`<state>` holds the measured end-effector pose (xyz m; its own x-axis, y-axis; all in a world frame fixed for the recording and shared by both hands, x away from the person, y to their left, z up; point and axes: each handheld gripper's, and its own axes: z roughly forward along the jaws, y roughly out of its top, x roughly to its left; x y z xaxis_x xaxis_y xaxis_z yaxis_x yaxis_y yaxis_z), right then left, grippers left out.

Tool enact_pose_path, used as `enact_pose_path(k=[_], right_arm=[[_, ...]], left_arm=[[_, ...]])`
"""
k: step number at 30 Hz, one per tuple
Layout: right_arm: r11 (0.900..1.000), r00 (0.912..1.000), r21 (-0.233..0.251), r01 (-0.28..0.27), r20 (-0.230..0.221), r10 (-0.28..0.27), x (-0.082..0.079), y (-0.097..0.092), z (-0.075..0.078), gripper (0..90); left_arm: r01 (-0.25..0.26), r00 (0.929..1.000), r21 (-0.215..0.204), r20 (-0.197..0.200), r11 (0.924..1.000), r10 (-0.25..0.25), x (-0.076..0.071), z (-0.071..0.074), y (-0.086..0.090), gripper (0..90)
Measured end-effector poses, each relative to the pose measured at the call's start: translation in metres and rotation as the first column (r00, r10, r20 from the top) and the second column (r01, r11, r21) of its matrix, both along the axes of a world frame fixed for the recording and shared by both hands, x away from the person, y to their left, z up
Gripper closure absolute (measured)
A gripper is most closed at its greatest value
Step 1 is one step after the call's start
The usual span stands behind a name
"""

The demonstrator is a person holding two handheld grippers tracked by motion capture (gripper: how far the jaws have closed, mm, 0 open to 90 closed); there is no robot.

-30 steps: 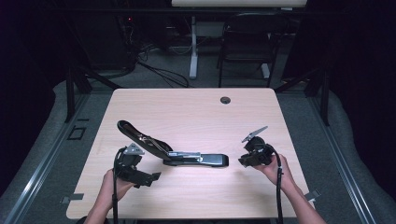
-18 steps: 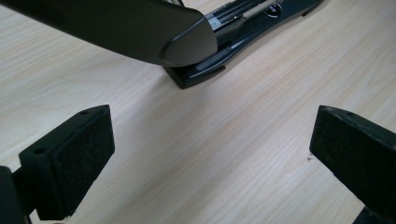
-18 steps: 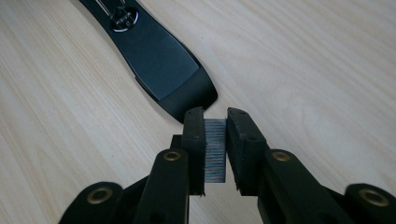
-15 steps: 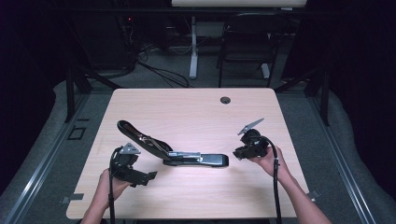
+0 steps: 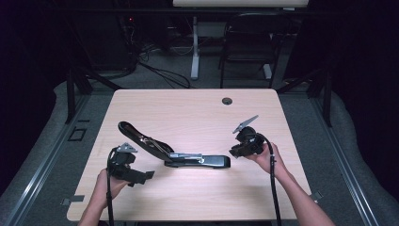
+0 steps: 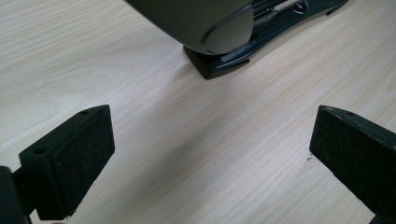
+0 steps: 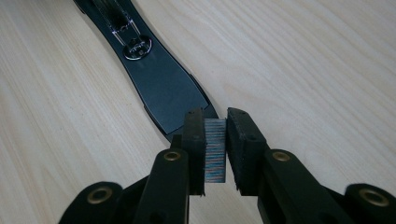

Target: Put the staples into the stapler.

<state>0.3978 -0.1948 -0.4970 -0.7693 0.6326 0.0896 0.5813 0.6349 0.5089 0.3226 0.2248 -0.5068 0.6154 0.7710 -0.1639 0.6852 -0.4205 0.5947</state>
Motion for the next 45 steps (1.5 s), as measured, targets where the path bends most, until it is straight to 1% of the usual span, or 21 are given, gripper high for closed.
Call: enact_pose_path(k=[1, 3, 7, 8, 9, 10, 15, 17, 18, 21, 25, 28, 29, 33, 34, 36, 37, 38, 41, 43, 45], right_arm=[[1.0000, 1.0000, 0.009, 0.002, 0.005, -0.002, 0.001, 0.001, 0.000, 78.2], [1.0000, 1.0000, 0.001, -0.009, 0.001, 0.009, 0.002, 0.001, 0.001, 78.2], [0.9998, 0.9996, 0.010, -0.019, 0.020, 0.018, 0.005, 0.006, 0.006, 78.2], [0.9994, 0.9993, 0.024, -0.026, 0.028, 0.026, 0.007, 0.010, 0.009, 78.2], [0.9994, 0.9993, 0.024, -0.026, 0.028, 0.026, 0.007, 0.010, 0.009, 78.2], [0.9986, 0.9983, 0.025, -0.046, 0.037, 0.045, 0.008, 0.015, 0.011, 78.2], [0.9971, 0.9970, 0.030, -0.070, 0.036, 0.069, 0.014, 0.030, 0.009, 78.4], [0.9970, 0.9968, 0.021, -0.075, 0.032, 0.074, 0.014, 0.032, 0.010, 78.4], [0.9959, 0.9957, 0.018, -0.088, 0.030, 0.088, 0.016, 0.037, 0.009, 78.4], [0.9952, 0.9951, 0.029, -0.094, 0.033, 0.093, 0.018, 0.042, 0.008, 78.4], [0.9928, 0.9921, 0.009, -0.119, 0.042, 0.119, 0.019, 0.047, 0.011, 78.4], [0.9907, 0.9898, 0.012, -0.135, 0.046, 0.135, 0.020, 0.050, 0.015, 78.4], [0.9907, 0.9900, 0.022, -0.134, 0.046, 0.133, 0.020, 0.051, 0.015, 78.4], [0.9868, 0.9860, 0.016, -0.161, 0.046, 0.160, 0.020, 0.055, 0.015, 78.4], [0.9863, 0.9855, 0.026, -0.163, 0.052, 0.162, 0.020, 0.057, 0.014, 78.4], [0.9830, 0.9821, 0.028, -0.181, 0.058, 0.180, 0.020, 0.059, 0.014, 78.4], [0.9830, 0.9821, 0.028, -0.181, 0.058, 0.180, 0.020, 0.059, 0.014, 78.4], [0.9805, 0.9796, 0.037, -0.193, 0.064, 0.190, 0.020, 0.061, 0.014, 78.4], [0.9760, 0.9749, 0.033, -0.215, 0.066, 0.213, 0.020, 0.066, 0.016, 78.4], [0.9759, 0.9749, 0.037, -0.215, 0.067, 0.212, 0.020, 0.067, 0.016, 78.4], [0.9709, 0.9698, 0.034, -0.237, 0.068, 0.234, 0.021, 0.072, 0.018, 78.4]], left_arm=[[-0.003, 1.0000, -0.002, 0.000, 1.0000, 0.003, 0.000, 0.000, 0.001, 0.2], [-0.004, 1.0000, -0.002, 0.000, 1.0000, 0.004, 0.000, 0.000, 0.001, 0.2], [0.002, 1.0000, -0.006, -0.003, 1.0000, -0.002, 0.001, -0.001, -0.002, 0.2], [0.003, 1.0000, -0.008, -0.002, 1.0000, -0.003, 0.002, -0.002, -0.003, 0.2], [0.003, 1.0000, -0.008, -0.002, 1.0000, -0.003, 0.002, -0.002, -0.003, 0.2], [0.001, 1.0000, -0.016, -0.002, 0.9999, -0.001, 0.003, -0.001, -0.003, 0.2], [0.000, 1.0000, -0.017, -0.007, 0.9999, 0.000, 0.007, -0.002, -0.003, 0.2], [-0.001, 1.0000, -0.020, -0.007, 0.9998, 0.001, 0.008, -0.002, -0.003, 0.2], [-0.004, 1.0000, -0.024, -0.005, 0.9997, 0.004, 0.009, -0.002, -0.003, 0.2], [-0.003, 1.0000, -0.025, -0.003, 0.9997, 0.003, 0.010, -0.003, -0.003, 0.1], [0.007, 1.0000, -0.029, -0.003, 0.9996, -0.007, 0.010, -0.003, -0.005, 0.2], [0.006, 1.0000, -0.024, 0.000, 0.9997, -0.006, 0.009, -0.003, -0.004, 0.2], [0.006, 1.0000, -0.023, 0.000, 0.9997, -0.006, 0.009, -0.003, -0.004, 0.2], [0.005, 1.0000, -0.024, 0.001, 0.9997, -0.005, 0.008, -0.003, -0.006, 0.2], [0.006, 1.0000, -0.023, 0.001, 0.9997, -0.006, 0.008, -0.003, -0.006, 0.2], [0.010, 1.0000, -0.016, 0.001, 0.9998, -0.010, 0.008, -0.003, -0.006, 0.2], [0.010, 1.0000, -0.016, 0.001, 0.9998, -0.010, 0.008, -0.003, -0.006, 0.2], [0.009, 1.0000, -0.017, 0.000, 0.9998, -0.009, 0.008, -0.003, -0.006, 0.2], [0.015, 0.9999, -0.014, 0.000, 0.9998, -0.015, 0.008, -0.003, -0.006, 0.2], [0.010, 1.0000, -0.020, 0.000, 0.9998, -0.010, 0.007, -0.003, -0.006, 0.2], [0.008, 1.0000, -0.021, 0.002, 0.9998, -0.008, 0.007, -0.003, -0.006, 0.1]])
